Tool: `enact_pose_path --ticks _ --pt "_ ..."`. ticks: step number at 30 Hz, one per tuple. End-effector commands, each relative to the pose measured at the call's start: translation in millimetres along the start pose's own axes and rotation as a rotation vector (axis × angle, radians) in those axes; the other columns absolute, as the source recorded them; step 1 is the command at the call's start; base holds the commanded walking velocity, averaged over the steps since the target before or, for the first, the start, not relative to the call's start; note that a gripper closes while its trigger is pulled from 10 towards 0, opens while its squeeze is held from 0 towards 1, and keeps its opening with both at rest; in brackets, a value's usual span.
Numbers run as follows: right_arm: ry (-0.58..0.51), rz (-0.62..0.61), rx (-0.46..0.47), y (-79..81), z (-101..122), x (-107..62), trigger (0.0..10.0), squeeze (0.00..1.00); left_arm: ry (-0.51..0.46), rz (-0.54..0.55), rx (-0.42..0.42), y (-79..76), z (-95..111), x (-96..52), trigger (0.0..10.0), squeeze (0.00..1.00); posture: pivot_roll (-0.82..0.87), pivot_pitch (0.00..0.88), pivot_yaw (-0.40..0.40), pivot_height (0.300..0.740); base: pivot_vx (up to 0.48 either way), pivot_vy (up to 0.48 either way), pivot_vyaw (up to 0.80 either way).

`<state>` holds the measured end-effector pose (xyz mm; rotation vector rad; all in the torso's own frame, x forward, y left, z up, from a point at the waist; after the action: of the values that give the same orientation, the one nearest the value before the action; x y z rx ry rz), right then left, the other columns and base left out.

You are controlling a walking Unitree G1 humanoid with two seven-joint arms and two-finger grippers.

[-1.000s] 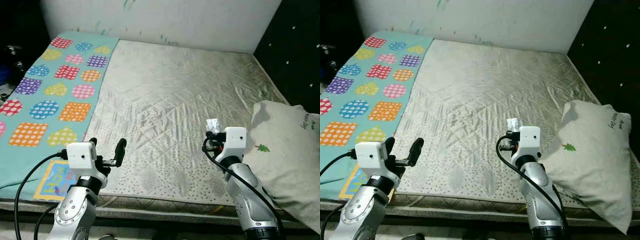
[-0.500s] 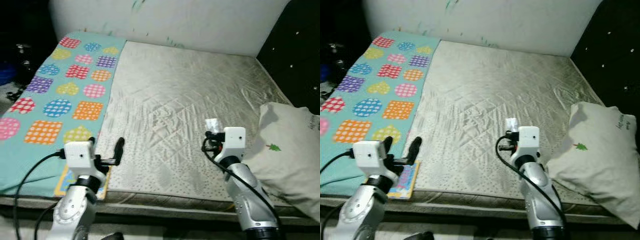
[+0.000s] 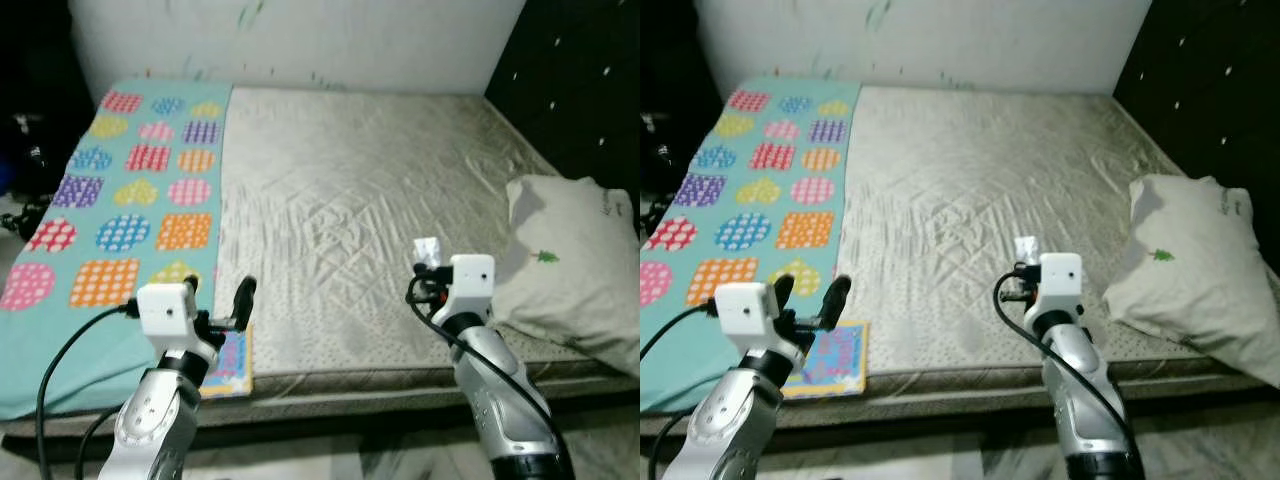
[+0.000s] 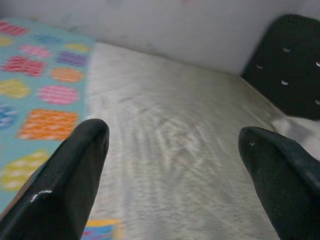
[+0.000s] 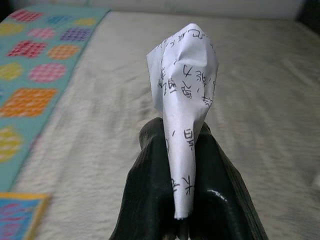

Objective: Clean up the room

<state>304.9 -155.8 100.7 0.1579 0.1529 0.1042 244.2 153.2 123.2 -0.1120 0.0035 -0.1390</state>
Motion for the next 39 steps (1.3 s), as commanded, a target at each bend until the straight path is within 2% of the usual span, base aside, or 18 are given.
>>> enact_pose_path --ticks 1,35,39 --pt "-0.018 0.038 -0.007 8.1 6 2.6 10.0 0.0 0.008 0.014 0.004 3.3 -1 -2.1 10.0 0.0 0.05 0.106 -0.102 0.74 0.0 0.461 0.0" --pt "-0.029 0.095 -0.028 15.8 7 5.2 10.0 0.0 0.007 0.015 0.017 4.5 -1 1.1 10.0 0.0 0.05 0.103 -0.102 0.74 0.0 0.477 0.0" --pt "-0.038 0.104 -0.025 18.6 10 6.7 10.0 0.0 -0.013 0.023 0.038 5.6 3 3.0 10.0 0.0 0.05 0.102 -0.101 0.74 0.0 0.216 0.0"
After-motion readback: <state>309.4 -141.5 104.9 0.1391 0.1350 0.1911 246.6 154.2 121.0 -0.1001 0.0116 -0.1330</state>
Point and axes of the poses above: a point about 5 cm out from each wrist's last joint towards the gripper, its own x axis pointing out of the wrist towards the gripper, its own z axis along the axis of the wrist's last joint, y = z × x, the point moved 1 cm from there along x, pointing out of the wrist towards the gripper, and after that the axes turned 5 degrees about x, right-handed, at the moved point
